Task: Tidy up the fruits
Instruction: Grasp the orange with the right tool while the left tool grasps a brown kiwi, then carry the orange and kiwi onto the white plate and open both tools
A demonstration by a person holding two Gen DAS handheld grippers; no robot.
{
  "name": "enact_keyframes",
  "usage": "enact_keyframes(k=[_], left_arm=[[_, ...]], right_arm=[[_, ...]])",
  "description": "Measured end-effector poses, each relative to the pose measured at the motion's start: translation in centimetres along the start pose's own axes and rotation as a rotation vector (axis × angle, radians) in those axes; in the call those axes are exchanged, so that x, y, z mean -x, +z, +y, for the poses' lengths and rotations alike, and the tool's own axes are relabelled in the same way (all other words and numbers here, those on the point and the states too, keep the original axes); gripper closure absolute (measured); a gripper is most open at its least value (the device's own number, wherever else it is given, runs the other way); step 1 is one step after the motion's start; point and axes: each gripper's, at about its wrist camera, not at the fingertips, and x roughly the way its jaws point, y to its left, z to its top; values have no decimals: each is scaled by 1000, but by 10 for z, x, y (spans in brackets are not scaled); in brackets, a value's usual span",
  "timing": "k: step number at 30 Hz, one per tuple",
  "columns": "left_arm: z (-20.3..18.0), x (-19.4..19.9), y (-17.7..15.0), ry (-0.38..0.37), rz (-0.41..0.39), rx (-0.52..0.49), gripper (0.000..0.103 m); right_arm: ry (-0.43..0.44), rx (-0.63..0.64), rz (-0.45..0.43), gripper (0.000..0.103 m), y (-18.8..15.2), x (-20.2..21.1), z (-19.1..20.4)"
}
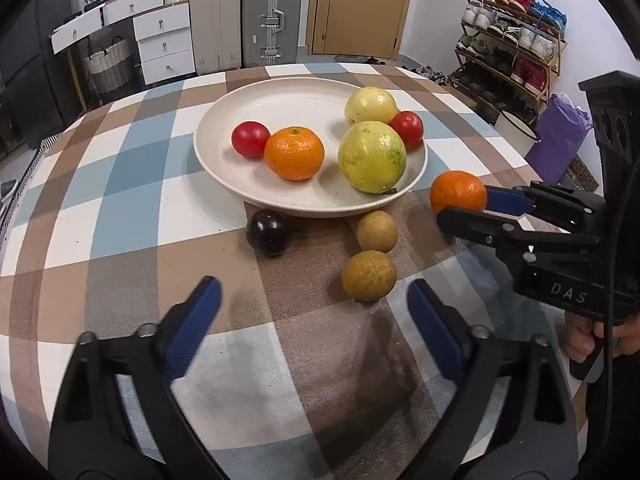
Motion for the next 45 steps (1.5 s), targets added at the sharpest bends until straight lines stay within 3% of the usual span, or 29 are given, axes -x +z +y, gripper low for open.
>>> enact_keyframes(k=[9,11,13,15,45], left_arm=[[-11,-6,-4,-53,-1,-19,41],[-14,-6,-5,-59,-5,-31,55],[-15,-5,-5,-71,-7,-36,62],[-16,-4,-6,-90,-6,-45,78],[16,27,8,-57,-116,53,77]], right_arm=[[-19,-1,9,62,-3,0,-1],[-19,4,5,62,-3,1,0],[-20,1,5,62,-4,1,0],[-19,-4,5,62,-4,1,-1],[-3,8,-88,62,7,22,0]])
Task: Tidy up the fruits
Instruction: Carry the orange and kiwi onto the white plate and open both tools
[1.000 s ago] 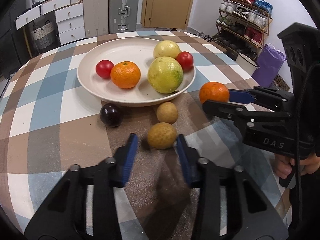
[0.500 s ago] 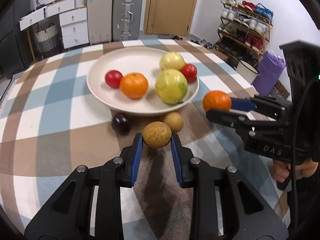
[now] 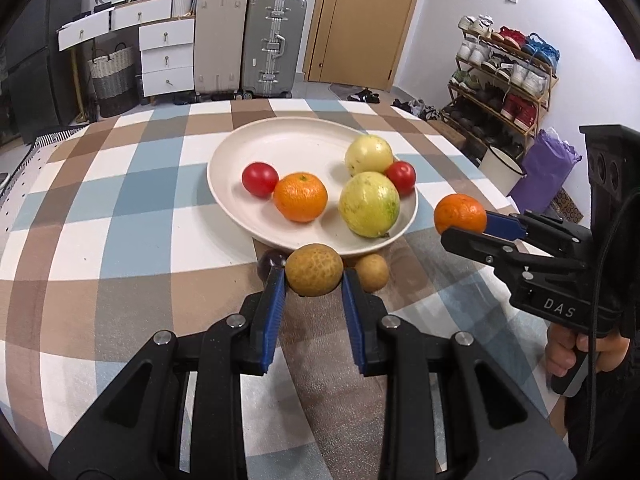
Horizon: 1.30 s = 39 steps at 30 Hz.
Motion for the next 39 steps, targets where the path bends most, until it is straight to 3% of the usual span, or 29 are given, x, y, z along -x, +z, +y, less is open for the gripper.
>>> enact_keyframes(k=[26,39], left_arm=[[-5,-8,64,16,-38,-26,77],[8,-37,92,27,-29,-13,77]], right_arm=[[13,17,-26,62,51,12,1],[45,20,10,62,77,-24,4]])
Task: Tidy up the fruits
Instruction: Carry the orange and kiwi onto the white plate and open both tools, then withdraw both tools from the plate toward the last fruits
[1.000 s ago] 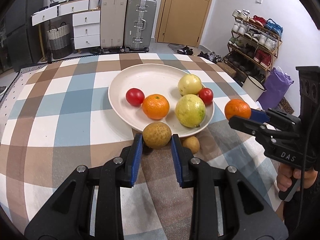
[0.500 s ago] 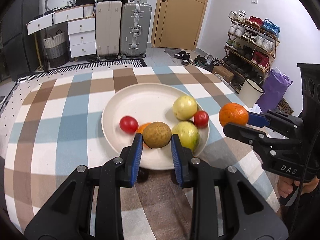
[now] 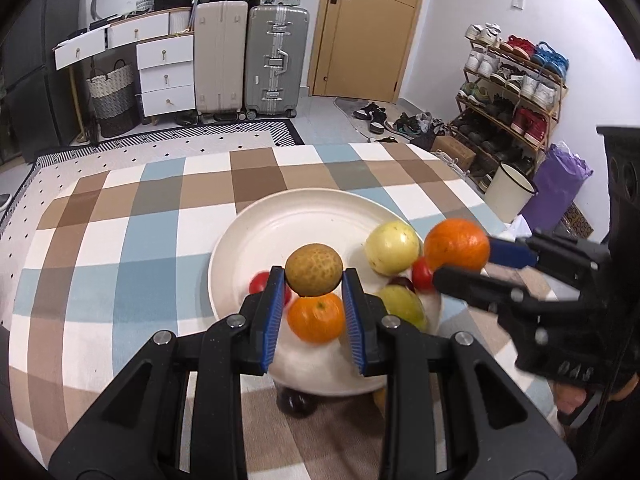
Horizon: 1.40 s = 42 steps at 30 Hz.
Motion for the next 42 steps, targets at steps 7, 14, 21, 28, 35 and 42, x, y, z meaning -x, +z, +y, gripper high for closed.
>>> enact_keyframes(k=[7,14,21,28,35,42], left_arm=[[12,-17,6,10,16,11,77],[20,-32,3,17,36,10,77],[17,-42,0,15,48,-18,77],[11,-49,-3,13,49,-38,77],[10,-48,-3,5,56,-32,77],[10,-38,-1,13,57,-37,35]], right_arm=[[9,18,27,62,7,-26,1],[21,10,30,62,9,-43,-5],[29,24,47,62,5,-52,-5],[22,41,40,62,4,-53,-3],[25,30,33,57,4,-49,-5],[-10,-8,-11,17,7,-23,-14]])
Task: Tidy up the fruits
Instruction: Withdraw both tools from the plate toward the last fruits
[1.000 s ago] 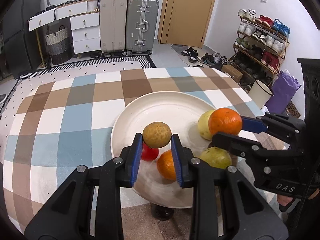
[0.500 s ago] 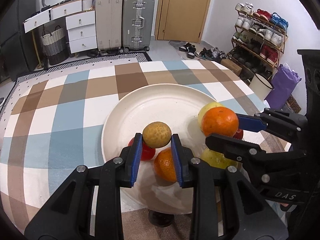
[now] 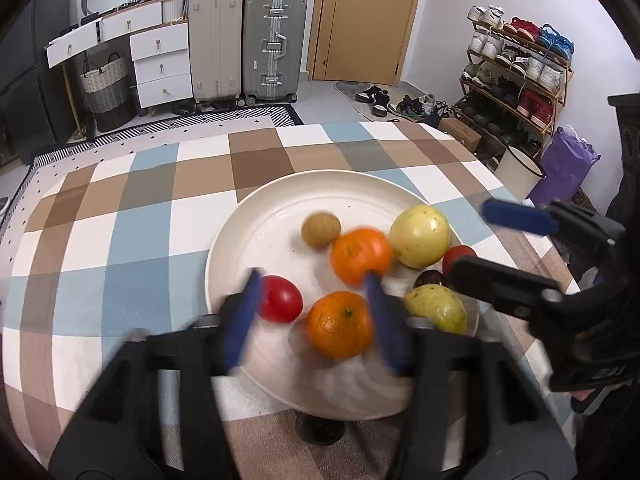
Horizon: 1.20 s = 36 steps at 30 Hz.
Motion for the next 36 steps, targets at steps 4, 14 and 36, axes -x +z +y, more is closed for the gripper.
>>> enact_keyframes(k=[4,14,36], left_arm=[[-1,14,-2,8,-32,2,12],[-12,54,-29,33,-66,-34,1],[23,66,-90,23,4,97,1]], right_arm=[[-35,-19,-37,0,-6,21,-5],[-70,-57,-30,0,-28,47,-12],[44,-83,85,0,-69,21,26]])
